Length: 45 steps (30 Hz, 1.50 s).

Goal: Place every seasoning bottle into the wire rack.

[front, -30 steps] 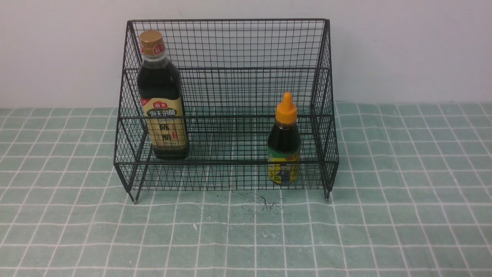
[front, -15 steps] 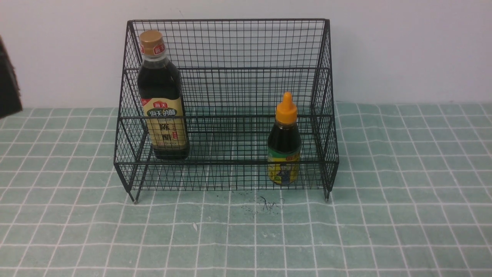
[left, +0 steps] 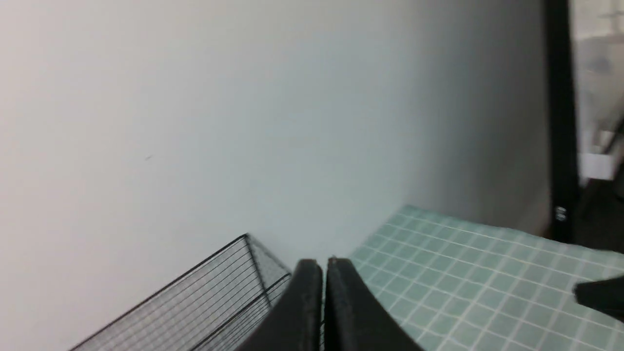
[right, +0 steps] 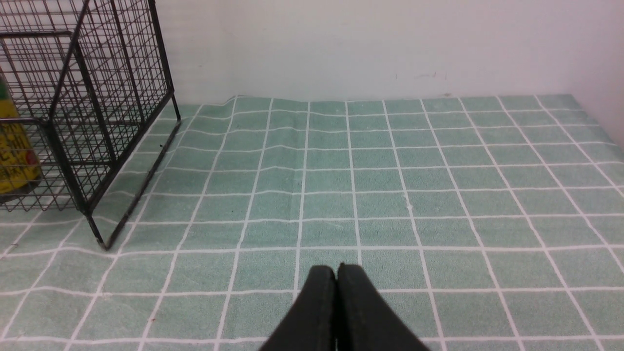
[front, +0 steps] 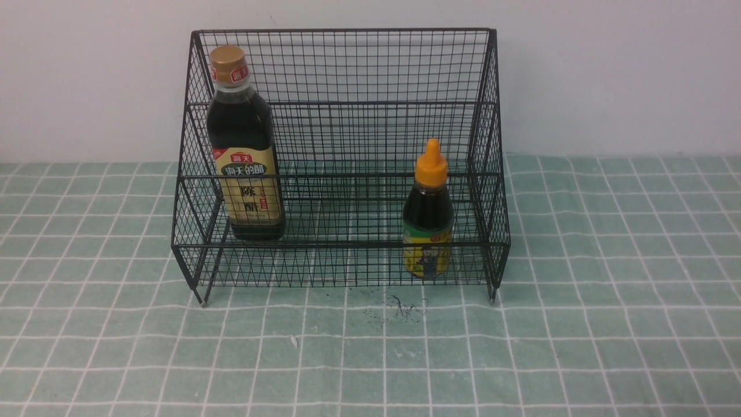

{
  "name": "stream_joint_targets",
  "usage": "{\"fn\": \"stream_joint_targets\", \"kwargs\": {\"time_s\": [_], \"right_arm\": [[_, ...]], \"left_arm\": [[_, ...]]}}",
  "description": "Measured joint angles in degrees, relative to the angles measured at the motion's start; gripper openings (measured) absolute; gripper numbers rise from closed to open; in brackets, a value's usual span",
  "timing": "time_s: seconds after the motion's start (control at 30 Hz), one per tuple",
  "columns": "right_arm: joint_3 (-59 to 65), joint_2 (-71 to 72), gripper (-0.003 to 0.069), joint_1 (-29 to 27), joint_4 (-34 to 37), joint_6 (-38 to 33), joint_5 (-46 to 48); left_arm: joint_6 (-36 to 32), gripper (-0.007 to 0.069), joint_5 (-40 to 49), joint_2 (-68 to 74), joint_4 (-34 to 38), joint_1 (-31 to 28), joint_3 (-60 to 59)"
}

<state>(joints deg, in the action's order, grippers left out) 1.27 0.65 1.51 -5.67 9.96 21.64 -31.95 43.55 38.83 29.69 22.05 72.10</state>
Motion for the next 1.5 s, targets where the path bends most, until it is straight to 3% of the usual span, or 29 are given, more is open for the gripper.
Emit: {"fn": "stream_joint_targets", "kwargs": {"time_s": [0.13,0.27,0.47,0.7,0.83,1.5], "right_arm": [[0.0,0.0,-0.0012,0.0,0.0,0.0,0.0],[0.0,0.0,-0.0012,0.0,0.0,0.0,0.0],[0.0,0.0,-0.0012,0.0,0.0,0.0,0.04],[0.0,0.0,-0.0012,0.0,0.0,0.0,0.04],[0.0,0.05,-0.0012,0.0,0.0,0.0,0.15],[0.0,0.05,-0.0012,0.0,0.0,0.0,0.15]], "left_arm": [[13.03,-0.0006,-3.09,-3.41,-13.88,0.0,-6.87],[19.39,-0.0006,-10.72,-10.6,-20.85,-1.52,-19.02],[19.84,-0.0006,-24.35,-25.67,-24.01,-9.32,-45.69],[20.05,-0.0006,-25.09,-39.06,-24.37,-17.87,-69.8],[20.1,-0.0006,-21.84,-39.44,-24.43,-18.65,-73.57],[20.09,-0.0006,-21.77,-39.49,-24.5,-18.65,-73.57]]}}
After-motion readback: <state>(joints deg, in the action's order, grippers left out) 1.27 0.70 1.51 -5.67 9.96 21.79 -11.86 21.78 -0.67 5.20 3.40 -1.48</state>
